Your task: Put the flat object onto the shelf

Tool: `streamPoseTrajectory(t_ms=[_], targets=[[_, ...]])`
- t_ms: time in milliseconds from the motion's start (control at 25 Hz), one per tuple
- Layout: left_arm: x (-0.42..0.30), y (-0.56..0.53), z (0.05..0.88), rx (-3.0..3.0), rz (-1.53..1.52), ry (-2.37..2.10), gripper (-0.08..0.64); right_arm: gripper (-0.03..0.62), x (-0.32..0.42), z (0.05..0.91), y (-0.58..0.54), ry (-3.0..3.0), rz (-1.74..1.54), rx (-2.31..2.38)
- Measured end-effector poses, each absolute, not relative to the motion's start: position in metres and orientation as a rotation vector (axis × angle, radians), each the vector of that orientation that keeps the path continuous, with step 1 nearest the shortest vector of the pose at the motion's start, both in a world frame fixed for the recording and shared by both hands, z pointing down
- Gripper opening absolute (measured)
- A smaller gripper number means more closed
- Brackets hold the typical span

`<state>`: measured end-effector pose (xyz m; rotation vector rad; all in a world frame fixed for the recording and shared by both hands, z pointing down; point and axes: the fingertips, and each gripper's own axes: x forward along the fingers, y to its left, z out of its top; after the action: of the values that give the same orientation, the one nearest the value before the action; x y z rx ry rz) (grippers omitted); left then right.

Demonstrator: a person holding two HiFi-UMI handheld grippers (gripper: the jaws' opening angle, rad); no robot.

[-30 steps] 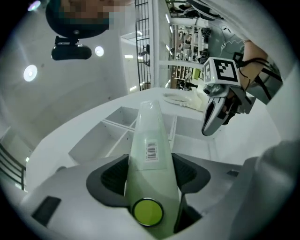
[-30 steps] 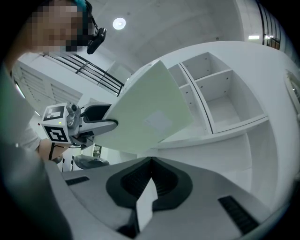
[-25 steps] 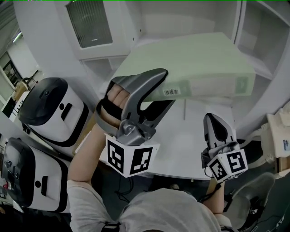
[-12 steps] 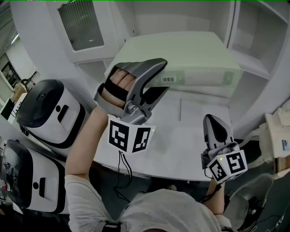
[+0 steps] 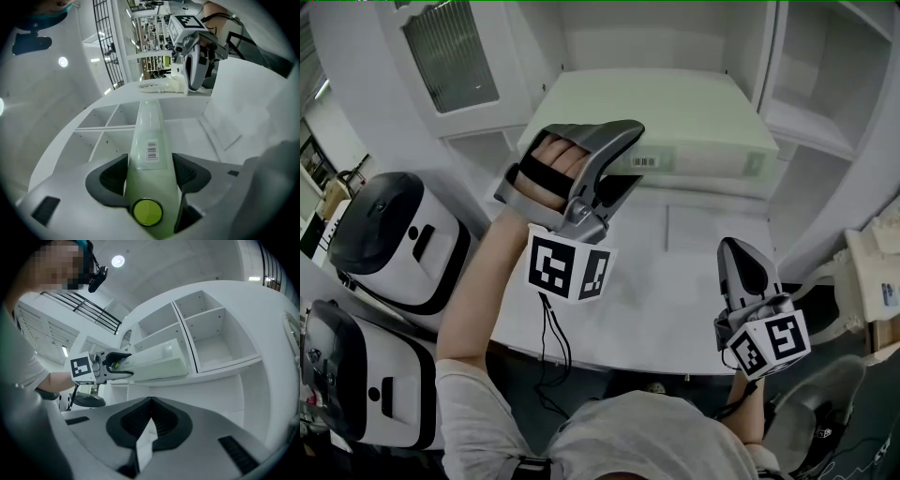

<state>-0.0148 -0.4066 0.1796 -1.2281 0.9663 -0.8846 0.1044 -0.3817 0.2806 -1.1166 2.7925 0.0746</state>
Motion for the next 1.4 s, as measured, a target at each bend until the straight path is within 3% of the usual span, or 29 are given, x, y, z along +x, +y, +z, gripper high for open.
streamPoseTrajectory(t_ms=[1400], targets=[[-0.053,-0.537,0.182,-1.240,-1.077,1.093,0.291,0.009,0.122,0.298,-0.451,2.804,0.004,-1.155]])
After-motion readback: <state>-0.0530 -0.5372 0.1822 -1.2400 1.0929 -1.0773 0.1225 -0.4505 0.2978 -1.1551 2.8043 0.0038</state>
